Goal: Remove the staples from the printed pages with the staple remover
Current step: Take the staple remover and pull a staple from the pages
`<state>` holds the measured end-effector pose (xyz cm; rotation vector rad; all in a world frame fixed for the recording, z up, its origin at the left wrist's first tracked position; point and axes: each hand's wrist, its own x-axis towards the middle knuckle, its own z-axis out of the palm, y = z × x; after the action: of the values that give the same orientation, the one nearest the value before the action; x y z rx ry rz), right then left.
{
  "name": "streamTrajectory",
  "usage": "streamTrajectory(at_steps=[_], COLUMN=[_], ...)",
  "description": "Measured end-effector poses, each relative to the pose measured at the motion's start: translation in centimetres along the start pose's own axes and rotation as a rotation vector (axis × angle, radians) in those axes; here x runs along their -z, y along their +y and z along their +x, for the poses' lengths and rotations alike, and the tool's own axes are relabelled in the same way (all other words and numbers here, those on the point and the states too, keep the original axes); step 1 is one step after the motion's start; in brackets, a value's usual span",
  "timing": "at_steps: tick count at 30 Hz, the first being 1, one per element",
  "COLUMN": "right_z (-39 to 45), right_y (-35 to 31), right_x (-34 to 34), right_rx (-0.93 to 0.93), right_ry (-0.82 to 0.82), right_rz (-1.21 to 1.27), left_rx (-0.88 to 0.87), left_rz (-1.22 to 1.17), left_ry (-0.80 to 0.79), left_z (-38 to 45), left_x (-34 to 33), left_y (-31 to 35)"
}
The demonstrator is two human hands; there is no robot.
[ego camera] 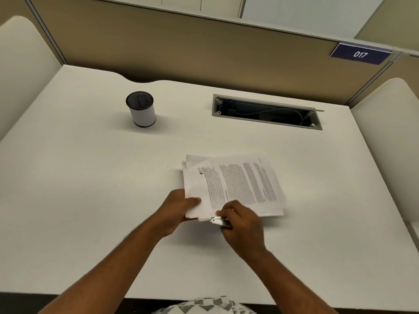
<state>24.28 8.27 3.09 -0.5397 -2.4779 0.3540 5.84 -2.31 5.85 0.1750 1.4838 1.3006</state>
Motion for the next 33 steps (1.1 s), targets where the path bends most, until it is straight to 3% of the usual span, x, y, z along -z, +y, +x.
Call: streamTrajectory(at_steps=[3, 8, 13, 16, 25, 33], right_z=[-1.9, -2.3, -1.9, -1.9, -1.6, -1.5], right_y=[0.2, 1.2, 1.3, 1.2, 0.6, 0.8], right_x=[-1.5, -2.1, -2.1, -2.0, -1.6, -1.7], right_rx=[-0.1, -0.402, -0.537, -0.567, -0.547, -0.605], right_ry=[-0.242, -0.467, -0.579, -0.6, -0.545, -0.505], right_rz=[0.09, 0.262, 0.42, 0.46, 0.545, 0.633], left_rx=[0.082, 0.068, 0.104, 0.138, 0.023, 0.047], left_rz=[0.157, 0.269, 0.292, 0.311, 0.255, 0.2], left_ry=[0.048, 0.103, -0.056, -0.104, 0.029, 0.002], left_z=[0.9, 1.4, 0.9, 0.6, 0.6, 0.6], left_x=[0.9, 1.0, 1.5, 1.9, 2.2, 2.4], left_y=[-2.3, -3.7, -4.3, -4.7, -5.6, -5.3])
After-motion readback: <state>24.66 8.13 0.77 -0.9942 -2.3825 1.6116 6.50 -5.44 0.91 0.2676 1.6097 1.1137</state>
